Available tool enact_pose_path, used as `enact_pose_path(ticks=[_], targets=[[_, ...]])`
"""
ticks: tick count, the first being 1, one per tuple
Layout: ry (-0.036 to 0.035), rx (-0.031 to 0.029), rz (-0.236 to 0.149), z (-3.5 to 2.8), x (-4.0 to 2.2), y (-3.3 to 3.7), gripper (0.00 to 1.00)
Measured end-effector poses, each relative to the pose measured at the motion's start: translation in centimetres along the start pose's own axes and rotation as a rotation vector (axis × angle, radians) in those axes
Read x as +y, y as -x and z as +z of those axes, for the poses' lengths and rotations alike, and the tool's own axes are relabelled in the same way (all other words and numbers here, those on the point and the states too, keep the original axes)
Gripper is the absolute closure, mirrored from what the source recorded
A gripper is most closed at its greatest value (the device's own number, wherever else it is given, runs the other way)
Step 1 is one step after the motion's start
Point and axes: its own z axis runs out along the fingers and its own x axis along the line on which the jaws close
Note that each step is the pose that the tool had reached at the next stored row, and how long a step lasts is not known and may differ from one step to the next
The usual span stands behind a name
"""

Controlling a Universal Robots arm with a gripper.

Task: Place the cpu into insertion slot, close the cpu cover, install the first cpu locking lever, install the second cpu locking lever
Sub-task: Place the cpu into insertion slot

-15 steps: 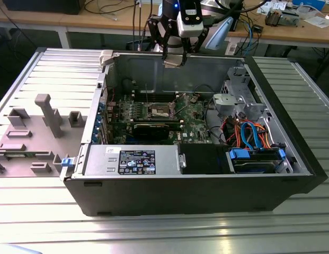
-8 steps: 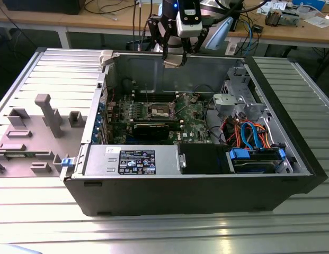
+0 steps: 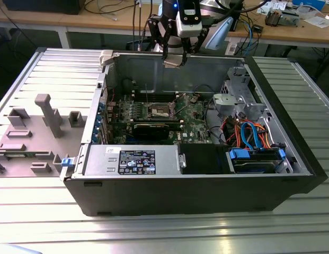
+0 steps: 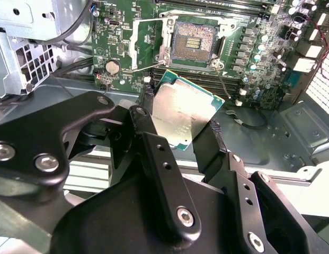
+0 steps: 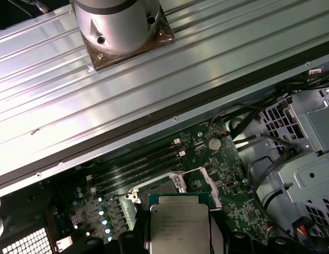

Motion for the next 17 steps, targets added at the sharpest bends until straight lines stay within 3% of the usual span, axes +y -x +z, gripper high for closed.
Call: enact_pose_path(ticks=[17], targets=[[0.0006, -0.0034, 0.030, 0.00, 0.00, -0.01, 0.45]])
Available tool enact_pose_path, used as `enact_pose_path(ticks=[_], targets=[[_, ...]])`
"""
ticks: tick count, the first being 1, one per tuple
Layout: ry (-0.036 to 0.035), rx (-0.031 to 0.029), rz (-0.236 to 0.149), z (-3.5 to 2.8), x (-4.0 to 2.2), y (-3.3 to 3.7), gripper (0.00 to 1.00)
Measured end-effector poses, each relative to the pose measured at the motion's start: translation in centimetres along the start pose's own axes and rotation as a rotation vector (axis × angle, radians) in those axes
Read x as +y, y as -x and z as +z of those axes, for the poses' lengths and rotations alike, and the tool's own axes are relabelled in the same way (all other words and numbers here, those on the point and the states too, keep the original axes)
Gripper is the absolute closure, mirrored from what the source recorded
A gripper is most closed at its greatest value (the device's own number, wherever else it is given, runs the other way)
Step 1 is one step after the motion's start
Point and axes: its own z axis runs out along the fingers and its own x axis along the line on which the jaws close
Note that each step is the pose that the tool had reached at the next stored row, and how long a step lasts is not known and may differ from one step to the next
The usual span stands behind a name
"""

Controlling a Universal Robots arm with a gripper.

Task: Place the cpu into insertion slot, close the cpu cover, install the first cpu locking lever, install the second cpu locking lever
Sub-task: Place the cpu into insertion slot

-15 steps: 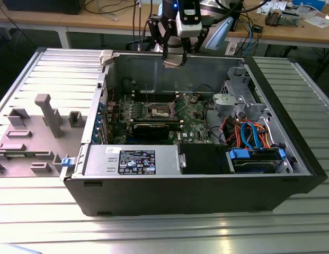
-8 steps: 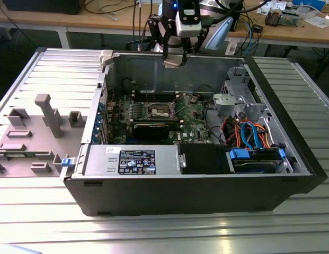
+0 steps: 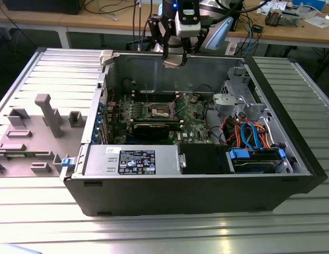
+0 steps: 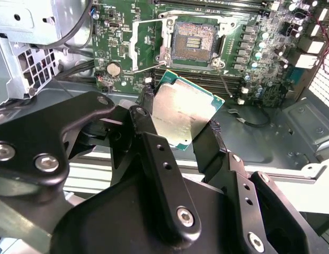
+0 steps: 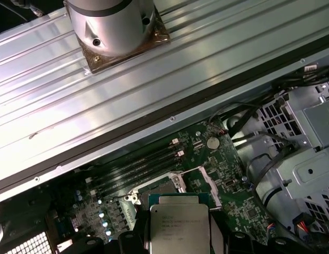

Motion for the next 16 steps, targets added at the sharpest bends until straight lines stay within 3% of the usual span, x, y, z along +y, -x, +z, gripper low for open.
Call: enact_pose_path(ticks=[16], targets=[[0.0007, -0.0043, 0.038, 0.02, -0.01, -0.02, 0.45]])
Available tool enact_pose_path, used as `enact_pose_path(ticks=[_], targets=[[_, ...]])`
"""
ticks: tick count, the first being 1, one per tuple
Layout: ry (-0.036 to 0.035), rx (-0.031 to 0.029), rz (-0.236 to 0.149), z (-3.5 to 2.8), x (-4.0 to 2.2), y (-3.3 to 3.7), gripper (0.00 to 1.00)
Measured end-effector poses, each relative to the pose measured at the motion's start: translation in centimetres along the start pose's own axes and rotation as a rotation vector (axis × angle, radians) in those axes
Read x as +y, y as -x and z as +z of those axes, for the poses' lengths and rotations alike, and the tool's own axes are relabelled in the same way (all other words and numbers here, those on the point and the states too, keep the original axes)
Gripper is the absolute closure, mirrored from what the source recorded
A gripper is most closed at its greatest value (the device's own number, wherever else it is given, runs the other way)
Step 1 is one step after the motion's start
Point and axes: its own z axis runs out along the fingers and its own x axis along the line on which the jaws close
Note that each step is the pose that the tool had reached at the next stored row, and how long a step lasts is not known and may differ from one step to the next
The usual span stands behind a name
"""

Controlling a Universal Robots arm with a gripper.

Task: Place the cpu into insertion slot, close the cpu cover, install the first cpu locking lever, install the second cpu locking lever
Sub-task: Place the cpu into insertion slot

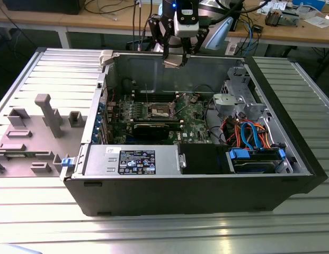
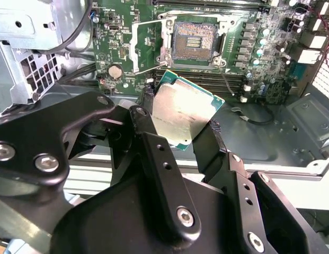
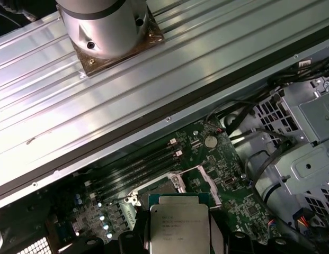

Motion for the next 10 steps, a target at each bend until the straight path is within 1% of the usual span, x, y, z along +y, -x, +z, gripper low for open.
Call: enact_pose_path(ticks=[10], targets=[[0.0004, -0.0025, 0.022, 0.01, 0.00, -0.01, 0.45]])
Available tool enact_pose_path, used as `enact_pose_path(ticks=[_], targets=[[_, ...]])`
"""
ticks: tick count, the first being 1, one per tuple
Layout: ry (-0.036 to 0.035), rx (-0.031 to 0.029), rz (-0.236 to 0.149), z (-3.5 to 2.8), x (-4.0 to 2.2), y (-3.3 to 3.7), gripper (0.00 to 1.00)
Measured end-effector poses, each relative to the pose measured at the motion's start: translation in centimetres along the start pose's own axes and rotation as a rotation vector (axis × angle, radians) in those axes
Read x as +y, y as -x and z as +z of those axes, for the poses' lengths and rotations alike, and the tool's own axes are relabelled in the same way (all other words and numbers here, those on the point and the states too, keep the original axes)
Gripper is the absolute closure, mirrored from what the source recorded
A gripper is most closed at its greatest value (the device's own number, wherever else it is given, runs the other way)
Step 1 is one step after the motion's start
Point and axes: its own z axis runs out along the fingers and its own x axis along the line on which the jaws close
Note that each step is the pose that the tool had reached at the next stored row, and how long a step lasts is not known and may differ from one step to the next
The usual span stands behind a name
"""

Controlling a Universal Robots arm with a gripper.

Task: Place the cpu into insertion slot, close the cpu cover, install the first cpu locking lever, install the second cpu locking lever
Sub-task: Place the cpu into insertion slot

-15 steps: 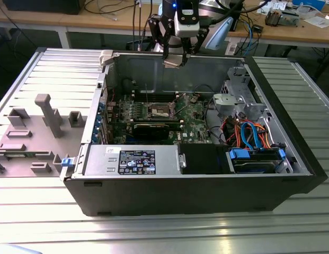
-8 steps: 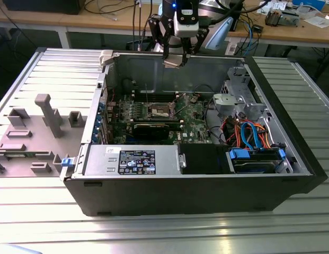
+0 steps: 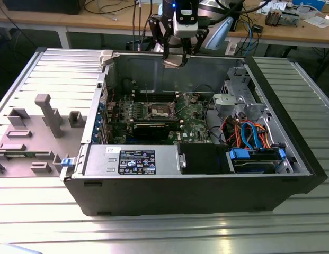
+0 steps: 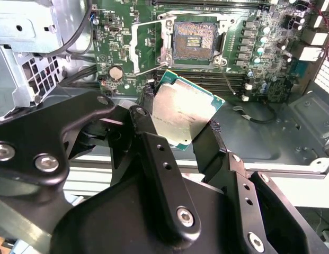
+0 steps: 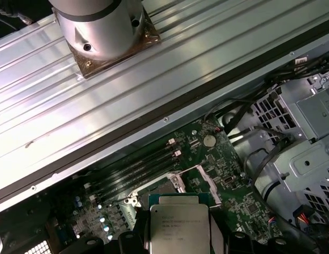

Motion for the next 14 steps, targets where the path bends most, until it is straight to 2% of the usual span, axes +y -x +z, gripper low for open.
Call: enact_pose_path(ticks=[14], targets=[[0.0007, -0.0037, 0.032, 0.02, -0.01, -0.01, 0.45]])
